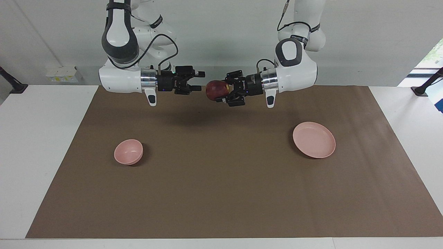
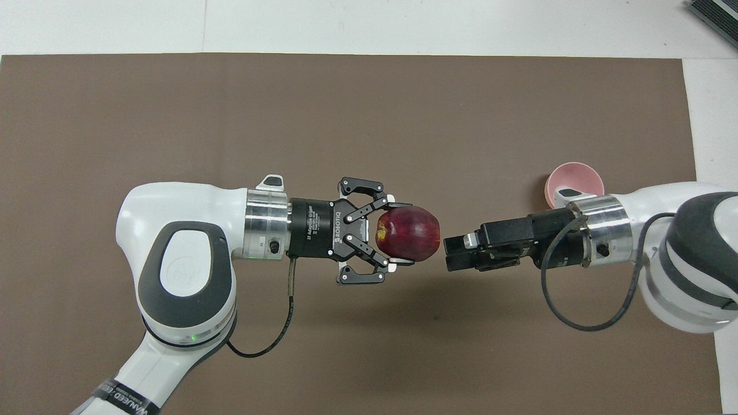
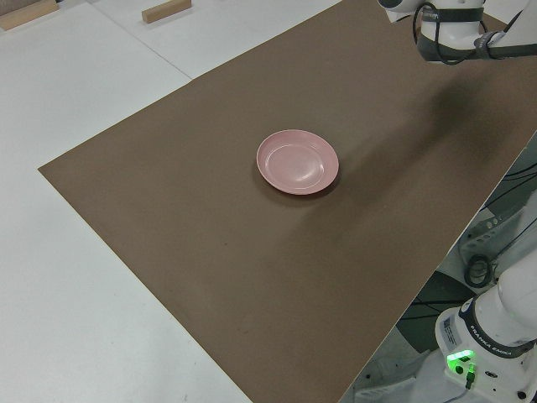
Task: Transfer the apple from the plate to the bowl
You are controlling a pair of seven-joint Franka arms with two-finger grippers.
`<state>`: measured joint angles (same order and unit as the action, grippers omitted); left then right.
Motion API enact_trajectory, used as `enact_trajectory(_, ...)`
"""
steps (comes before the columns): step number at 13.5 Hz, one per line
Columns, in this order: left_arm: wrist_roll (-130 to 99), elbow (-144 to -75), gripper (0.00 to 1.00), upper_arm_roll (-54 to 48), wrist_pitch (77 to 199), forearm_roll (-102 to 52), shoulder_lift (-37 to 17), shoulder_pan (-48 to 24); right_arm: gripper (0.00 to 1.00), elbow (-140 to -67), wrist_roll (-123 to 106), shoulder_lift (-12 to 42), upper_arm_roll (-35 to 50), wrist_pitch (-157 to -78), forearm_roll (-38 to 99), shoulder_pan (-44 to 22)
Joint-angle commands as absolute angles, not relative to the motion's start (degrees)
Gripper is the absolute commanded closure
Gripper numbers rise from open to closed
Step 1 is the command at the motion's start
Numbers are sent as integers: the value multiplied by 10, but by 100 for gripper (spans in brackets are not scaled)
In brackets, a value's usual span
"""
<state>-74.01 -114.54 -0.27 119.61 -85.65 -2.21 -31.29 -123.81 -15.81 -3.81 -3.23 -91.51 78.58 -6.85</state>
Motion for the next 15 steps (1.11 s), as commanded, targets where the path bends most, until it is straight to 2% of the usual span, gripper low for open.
enact_trajectory(1,-746,-1168,100,5,1237,-880,1,-361,0,-1238,-134,-40,-31,-931,800,-62)
enact_trajectory(6,-745,-1165,100,3,1313,-932,-4,-410,0,-1236,-134,-40,-31,-923,795,-61)
enact_trajectory(10,-746,-1163,100,-9,1325,-939,-4,-410,0,-1235,-134,-40,-31,-911,788,-54)
enact_trajectory(11,-746,-1163,100,-9,1326,-939,-5,-410,3,-1235,-134,-40,-31,-911,788,-54)
enact_trajectory(13,-746,-1162,100,-9,1327,-939,-5,-410,57,-1235,-133,-39,-31,-911,788,-54)
enact_trajectory(14,-745,-1162,100,-9,1327,-939,-5,-410,94,-1235,-132,-39,-31,-911,787,-54)
enact_trajectory(15,-745,-1162,100,-9,1327,-939,-5,-410,100,-1235,-125,-39,-31,-911,787,-54)
